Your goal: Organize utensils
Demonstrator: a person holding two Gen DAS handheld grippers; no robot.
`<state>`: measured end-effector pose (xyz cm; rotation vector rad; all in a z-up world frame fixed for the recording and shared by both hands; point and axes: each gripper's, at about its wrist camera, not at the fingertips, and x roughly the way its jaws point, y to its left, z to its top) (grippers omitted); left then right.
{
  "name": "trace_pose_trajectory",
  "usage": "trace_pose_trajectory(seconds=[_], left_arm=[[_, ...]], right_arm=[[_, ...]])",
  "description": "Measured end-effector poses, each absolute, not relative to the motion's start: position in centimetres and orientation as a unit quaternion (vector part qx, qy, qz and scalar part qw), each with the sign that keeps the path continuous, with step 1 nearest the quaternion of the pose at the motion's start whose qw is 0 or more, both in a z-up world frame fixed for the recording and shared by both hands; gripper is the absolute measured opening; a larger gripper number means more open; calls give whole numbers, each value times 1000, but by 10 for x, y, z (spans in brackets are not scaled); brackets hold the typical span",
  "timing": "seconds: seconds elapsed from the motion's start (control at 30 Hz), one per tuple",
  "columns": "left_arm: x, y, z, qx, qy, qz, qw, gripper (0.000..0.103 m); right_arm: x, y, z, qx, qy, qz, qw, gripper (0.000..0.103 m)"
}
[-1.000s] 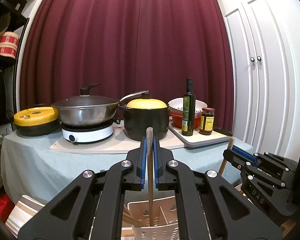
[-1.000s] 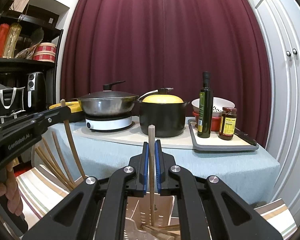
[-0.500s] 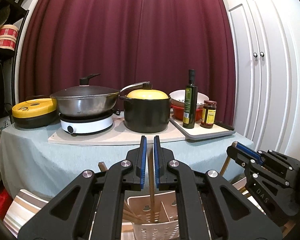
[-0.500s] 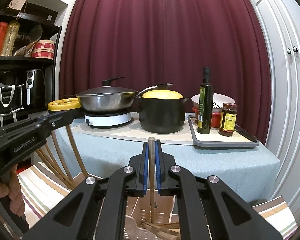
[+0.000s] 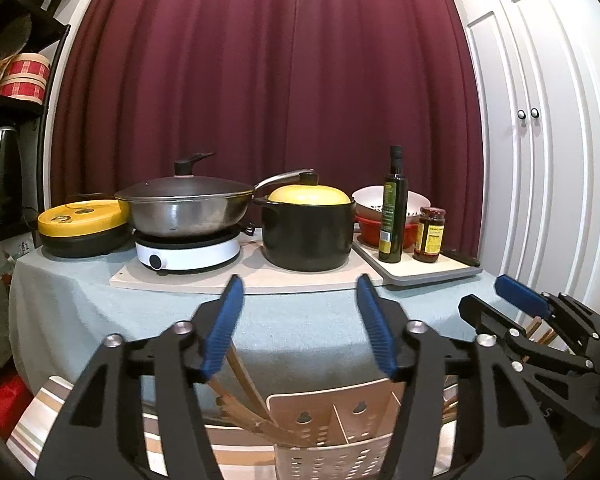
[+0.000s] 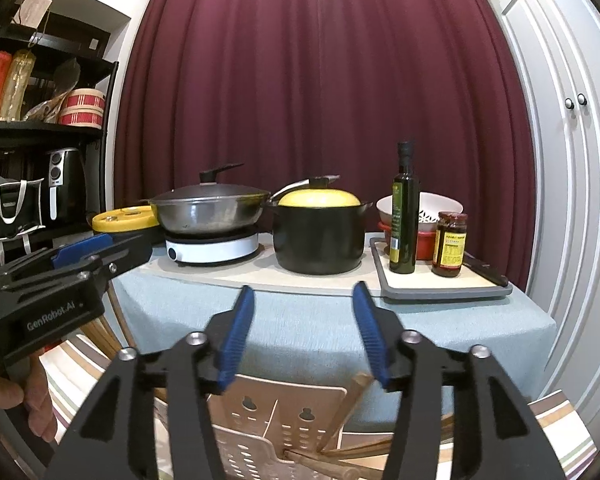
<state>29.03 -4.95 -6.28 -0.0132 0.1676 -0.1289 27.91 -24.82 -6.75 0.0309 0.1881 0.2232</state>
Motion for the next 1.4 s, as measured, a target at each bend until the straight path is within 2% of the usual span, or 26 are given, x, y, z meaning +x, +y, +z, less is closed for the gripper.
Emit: trace_pose_trajectory(seconds=[0.13,0.23,0.37,0.43,0.9,1.4], left_arm=[[285,-50,-60,-1,75,-53,996,72],[280,-49,-57,5,67,-42,997,80],[270,-49,-53,17,54,-21,998,91],[263,-49,-51,25,47,-11,999,92],[218,-49,-40,48,47,14,998,99],[114,-42,-54,37,113,5,993,99]], right_arm=[[276,-249,-63,18,85,108,990,71],[275,-251,-61,22,85,104,991,78],[270,-254,-56,28,84,95,991,81],[266,-256,-53,28,83,89,992,84],[226,-261,-42,22,96,65,993,85],[131,-271,-50,18,130,62,989,85]])
